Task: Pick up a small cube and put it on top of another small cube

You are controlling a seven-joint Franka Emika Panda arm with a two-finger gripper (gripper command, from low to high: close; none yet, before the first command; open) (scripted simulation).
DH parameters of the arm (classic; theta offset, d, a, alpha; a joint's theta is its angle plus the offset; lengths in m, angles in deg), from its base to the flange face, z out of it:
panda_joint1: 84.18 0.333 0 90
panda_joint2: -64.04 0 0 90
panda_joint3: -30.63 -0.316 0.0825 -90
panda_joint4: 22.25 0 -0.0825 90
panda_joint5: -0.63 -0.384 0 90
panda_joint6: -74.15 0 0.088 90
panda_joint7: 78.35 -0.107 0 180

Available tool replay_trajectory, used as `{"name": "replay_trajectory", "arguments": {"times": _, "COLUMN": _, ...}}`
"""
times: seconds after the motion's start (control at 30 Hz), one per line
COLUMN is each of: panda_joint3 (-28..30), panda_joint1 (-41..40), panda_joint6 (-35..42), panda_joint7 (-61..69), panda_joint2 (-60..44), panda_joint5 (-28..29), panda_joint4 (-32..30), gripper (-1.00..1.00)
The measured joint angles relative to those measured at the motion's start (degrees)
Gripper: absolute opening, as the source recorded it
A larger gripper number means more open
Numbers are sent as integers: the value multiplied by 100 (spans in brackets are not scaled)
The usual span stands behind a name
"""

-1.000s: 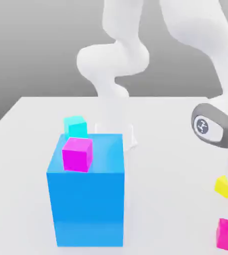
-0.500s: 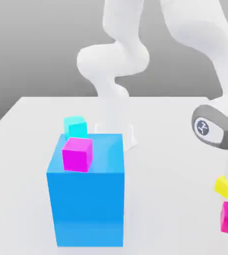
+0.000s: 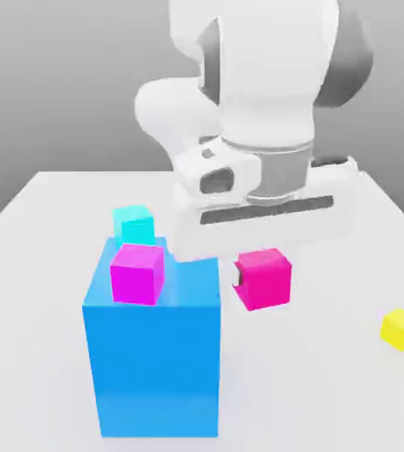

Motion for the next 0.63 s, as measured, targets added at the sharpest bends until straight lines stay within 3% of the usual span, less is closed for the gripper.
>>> {"name": "replay_trajectory", "arguments": {"times": 0.37, "panda_joint3": 119, "panda_joint1": -1605, "panda_joint6": 1517, "panda_joint7": -2758, "panda_joint2": 2266, "panda_joint5": 229, "panda_joint4": -742, "gripper": -100}}
{"name": "replay_trajectory", "arguments": {"times": 0.5, "panda_joint3": 127, "panda_joint1": -1768, "panda_joint6": 859, "panda_joint7": -2965, "panda_joint2": 2195, "panda_joint5": 250, "panda_joint4": -1328, "gripper": -100}}
{"name": "replay_trajectory", "arguments": {"times": 0.53, "panda_joint3": 127, "panda_joint1": -1781, "panda_joint6": 671, "panda_joint7": -2968, "panda_joint2": 2139, "panda_joint5": 251, "panda_joint4": -1459, "gripper": 100}}
{"name": "replay_trajectory", "arguments": {"times": 0.63, "panda_joint3": 127, "panda_joint1": -1781, "panda_joint6": 671, "panda_joint7": -2968, "panda_joint2": 2139, "panda_joint5": 251, "panda_joint4": -1459, "gripper": 100}}
